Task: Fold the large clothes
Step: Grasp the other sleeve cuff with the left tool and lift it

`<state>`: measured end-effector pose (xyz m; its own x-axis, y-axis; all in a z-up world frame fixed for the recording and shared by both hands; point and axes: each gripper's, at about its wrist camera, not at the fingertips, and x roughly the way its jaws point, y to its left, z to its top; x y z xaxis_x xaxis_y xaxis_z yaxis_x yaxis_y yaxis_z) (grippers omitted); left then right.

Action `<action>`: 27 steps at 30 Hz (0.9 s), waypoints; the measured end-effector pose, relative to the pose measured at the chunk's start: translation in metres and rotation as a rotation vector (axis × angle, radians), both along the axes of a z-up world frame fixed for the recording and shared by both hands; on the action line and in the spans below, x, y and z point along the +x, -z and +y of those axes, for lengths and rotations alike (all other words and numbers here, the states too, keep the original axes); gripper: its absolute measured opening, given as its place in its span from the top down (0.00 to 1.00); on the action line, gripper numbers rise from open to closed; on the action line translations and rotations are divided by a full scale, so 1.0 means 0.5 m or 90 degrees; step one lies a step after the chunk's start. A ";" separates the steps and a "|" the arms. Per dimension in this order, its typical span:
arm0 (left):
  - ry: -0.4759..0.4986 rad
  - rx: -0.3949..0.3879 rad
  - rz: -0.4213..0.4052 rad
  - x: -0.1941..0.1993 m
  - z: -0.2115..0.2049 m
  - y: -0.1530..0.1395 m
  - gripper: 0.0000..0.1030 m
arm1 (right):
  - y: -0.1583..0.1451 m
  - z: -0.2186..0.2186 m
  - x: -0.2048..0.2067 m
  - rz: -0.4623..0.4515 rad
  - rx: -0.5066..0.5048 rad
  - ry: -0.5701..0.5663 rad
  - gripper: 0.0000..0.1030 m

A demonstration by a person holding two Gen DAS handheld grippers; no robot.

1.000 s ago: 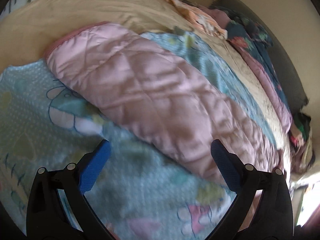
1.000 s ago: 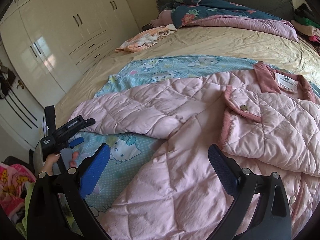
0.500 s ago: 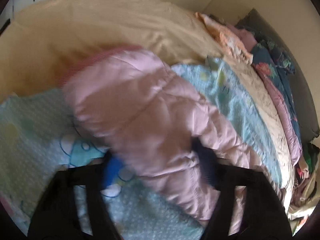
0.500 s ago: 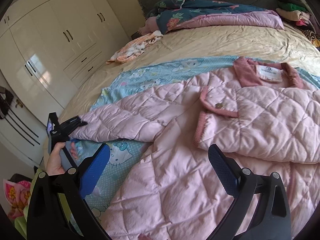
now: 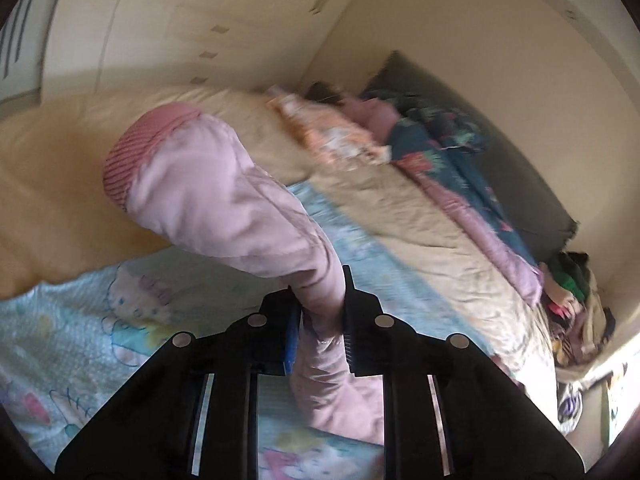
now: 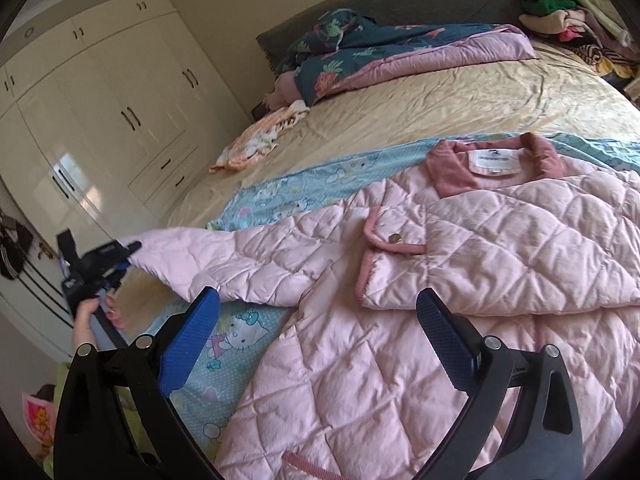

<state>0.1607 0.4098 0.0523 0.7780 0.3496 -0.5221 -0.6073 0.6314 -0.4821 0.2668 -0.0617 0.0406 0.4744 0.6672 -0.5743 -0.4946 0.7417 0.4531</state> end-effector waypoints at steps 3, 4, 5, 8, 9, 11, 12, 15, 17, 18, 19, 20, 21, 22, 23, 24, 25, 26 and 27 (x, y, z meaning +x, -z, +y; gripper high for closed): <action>0.035 0.038 -0.017 0.012 -0.057 -0.056 0.90 | -0.008 -0.031 -0.006 0.001 0.013 0.011 0.05; 0.045 0.050 -0.021 0.014 -0.073 -0.069 0.90 | -0.011 -0.041 -0.008 0.000 0.016 0.014 0.05; 0.056 0.059 -0.025 0.018 -0.088 -0.083 0.90 | -0.016 -0.052 -0.011 -0.002 0.019 0.016 0.05; 0.085 0.081 -0.034 0.029 -0.134 -0.119 0.90 | -0.024 -0.077 -0.017 -0.007 0.027 0.022 0.05; 0.091 0.086 -0.036 0.034 -0.146 -0.128 0.90 | -0.028 -0.086 -0.019 -0.008 0.030 0.024 0.05; 0.104 0.094 -0.038 0.041 -0.168 -0.141 0.90 | -0.031 -0.100 -0.020 -0.008 0.033 0.024 0.05; 0.111 0.097 -0.040 0.044 -0.179 -0.146 0.90 | -0.033 -0.108 -0.021 -0.010 0.032 0.026 0.05; 0.133 0.111 -0.039 0.055 -0.212 -0.153 0.90 | -0.035 -0.129 -0.023 -0.012 0.036 0.033 0.05; 0.149 0.120 -0.038 0.064 -0.238 -0.158 0.90 | -0.033 -0.145 -0.023 -0.009 0.044 0.037 0.05; 0.156 0.127 -0.038 0.068 -0.252 -0.161 0.90 | -0.033 -0.154 -0.023 -0.007 0.048 0.041 0.05; 0.161 0.130 -0.038 0.070 -0.261 -0.162 0.90 | -0.032 -0.162 -0.022 -0.006 0.050 0.044 0.05; 0.168 0.136 -0.039 0.074 -0.276 -0.165 0.90 | -0.031 -0.170 -0.021 -0.005 0.054 0.047 0.05; 0.175 0.141 -0.040 0.078 -0.289 -0.169 0.90 | -0.029 -0.179 -0.021 -0.003 0.057 0.051 0.05; 0.179 0.144 -0.041 0.080 -0.296 -0.170 0.90 | -0.028 -0.187 -0.021 -0.002 0.060 0.055 0.05; 0.185 0.150 -0.050 0.084 -0.309 -0.174 0.90 | -0.027 -0.193 -0.022 -0.002 0.061 0.058 0.05; 0.188 0.153 -0.053 0.086 -0.317 -0.178 0.90 | -0.025 -0.204 -0.022 0.000 0.065 0.061 0.05; 0.195 0.159 -0.055 0.090 -0.331 -0.181 0.90 | -0.025 -0.210 -0.022 0.002 0.067 0.062 0.05; 0.201 0.162 -0.057 0.093 -0.341 -0.184 0.90 | -0.024 -0.219 -0.022 0.002 0.070 0.065 0.05; 0.207 0.164 -0.059 0.096 -0.349 -0.185 0.90 | -0.023 -0.227 -0.022 0.002 0.072 0.066 0.05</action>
